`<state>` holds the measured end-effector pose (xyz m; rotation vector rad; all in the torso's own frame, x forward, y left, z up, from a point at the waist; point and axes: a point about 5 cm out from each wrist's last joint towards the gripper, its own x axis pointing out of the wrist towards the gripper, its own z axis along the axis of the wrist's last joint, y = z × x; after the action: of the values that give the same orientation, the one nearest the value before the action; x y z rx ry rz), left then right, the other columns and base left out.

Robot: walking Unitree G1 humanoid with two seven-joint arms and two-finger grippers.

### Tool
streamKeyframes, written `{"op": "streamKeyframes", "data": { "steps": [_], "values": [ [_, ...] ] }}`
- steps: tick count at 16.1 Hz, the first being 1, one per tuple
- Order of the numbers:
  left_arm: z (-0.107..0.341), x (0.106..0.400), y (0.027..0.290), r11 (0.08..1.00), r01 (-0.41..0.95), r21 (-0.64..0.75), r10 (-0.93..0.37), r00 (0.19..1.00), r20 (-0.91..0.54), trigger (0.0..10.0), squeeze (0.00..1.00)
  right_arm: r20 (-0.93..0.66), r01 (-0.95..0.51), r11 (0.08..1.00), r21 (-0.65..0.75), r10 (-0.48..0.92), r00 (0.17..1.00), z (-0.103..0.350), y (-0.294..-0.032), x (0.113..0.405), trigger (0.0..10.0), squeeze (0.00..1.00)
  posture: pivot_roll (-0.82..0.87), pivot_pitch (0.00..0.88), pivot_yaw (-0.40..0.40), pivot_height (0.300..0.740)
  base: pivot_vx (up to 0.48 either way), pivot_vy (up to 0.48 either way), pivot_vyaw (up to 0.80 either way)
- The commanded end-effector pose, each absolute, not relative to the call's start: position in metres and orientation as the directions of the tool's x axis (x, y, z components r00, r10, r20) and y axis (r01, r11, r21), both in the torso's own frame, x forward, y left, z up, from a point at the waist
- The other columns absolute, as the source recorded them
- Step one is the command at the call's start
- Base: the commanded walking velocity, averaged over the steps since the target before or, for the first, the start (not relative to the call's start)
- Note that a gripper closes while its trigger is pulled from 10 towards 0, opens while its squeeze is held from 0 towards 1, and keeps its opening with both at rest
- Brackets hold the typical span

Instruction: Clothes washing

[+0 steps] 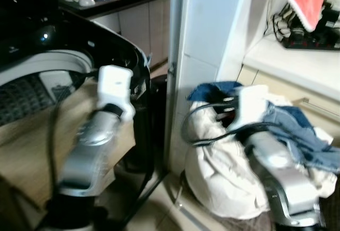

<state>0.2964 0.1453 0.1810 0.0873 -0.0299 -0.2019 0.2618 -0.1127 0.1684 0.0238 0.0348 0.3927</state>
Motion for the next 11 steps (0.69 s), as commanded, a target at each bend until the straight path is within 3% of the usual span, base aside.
{"op": "streamKeyframes", "data": {
  "steps": [1,11],
  "values": [
    [0.1831,0.2970,0.1369,0.970,0.226,0.085,-0.229,0.973,0.028,10.0,0.00,-0.026,-0.356,0.934,0.010,0.357,0.934,0.1711,-0.1211,0.2633,10.0,0.00,-0.07,0.000,0.007,0.740,0.307,0.000,0.00],
    [0.1820,0.2977,0.1351,0.968,0.235,0.089,-0.238,0.971,0.024,10.0,0.00,-0.031,-0.314,0.949,0.010,0.314,0.949,0.1706,-0.1258,0.2639,10.0,0.00,-0.08,0.000,0.013,0.740,0.307,0.000,0.00]
  ]
}}
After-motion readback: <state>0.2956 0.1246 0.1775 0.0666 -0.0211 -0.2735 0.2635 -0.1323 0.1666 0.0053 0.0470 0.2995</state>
